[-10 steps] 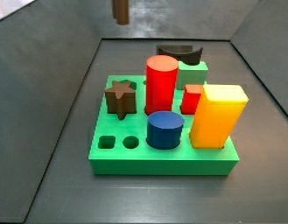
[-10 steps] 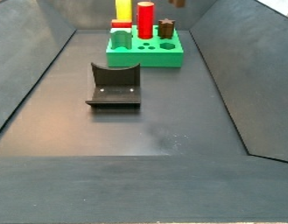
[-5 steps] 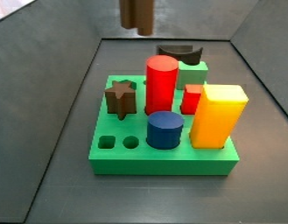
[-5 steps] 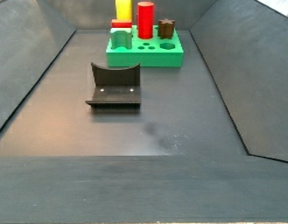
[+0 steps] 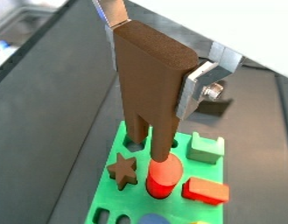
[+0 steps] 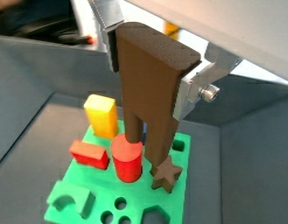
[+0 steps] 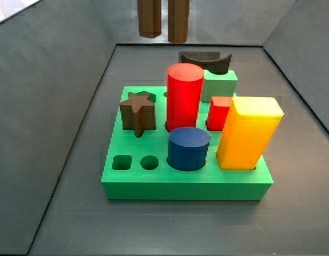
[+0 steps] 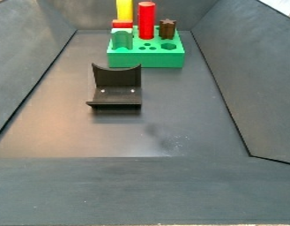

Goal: Pick up the square-circle object. Move up. Place the square-circle object on the fixture. Regrasp the square-circle object. Rotate the square-circle object. Move to above the board. Insert the square-circle object.
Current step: Move to above the board, then insert the square-circle object.

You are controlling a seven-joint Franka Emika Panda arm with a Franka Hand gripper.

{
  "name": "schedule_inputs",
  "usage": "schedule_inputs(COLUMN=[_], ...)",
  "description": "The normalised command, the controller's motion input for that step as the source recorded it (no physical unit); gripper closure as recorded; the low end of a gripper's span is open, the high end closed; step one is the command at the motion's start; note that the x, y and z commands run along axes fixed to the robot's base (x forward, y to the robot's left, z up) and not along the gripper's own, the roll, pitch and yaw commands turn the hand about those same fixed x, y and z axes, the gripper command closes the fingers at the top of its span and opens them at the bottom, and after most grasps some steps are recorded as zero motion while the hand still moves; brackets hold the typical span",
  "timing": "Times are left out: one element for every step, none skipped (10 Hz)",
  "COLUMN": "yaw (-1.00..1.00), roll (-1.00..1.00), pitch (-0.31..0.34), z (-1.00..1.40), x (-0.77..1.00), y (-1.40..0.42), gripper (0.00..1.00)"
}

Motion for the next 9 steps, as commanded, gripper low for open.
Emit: schedule_inputs(yaw=[1.0, 1.0, 1.0, 1.0, 0.78, 0.45, 0.27, 0.35, 0.22], roll=[0.12, 0.14, 0.18, 0.22, 0.21, 0.19, 0.17, 0.06, 0.01], pitch=[0.138, 0.161, 0.203, 0.246, 0.241, 0.2, 0.171, 0.0, -0.01], z=[0.01, 0.01, 0.01, 0.02, 0.02, 0.01, 0.01, -0.59, -0.59], x=[0.09, 0.09, 0.09, 0.09, 0.1, 0.11, 0.11, -0.59, -0.83], y=[-0.05, -0.05, -0.04, -0.04, -0.04, -0.05, -0.04, -0.55, -0.49], gripper=[1.0, 1.0, 1.0, 1.0, 1.0, 1.0, 1.0, 1.0, 1.0])
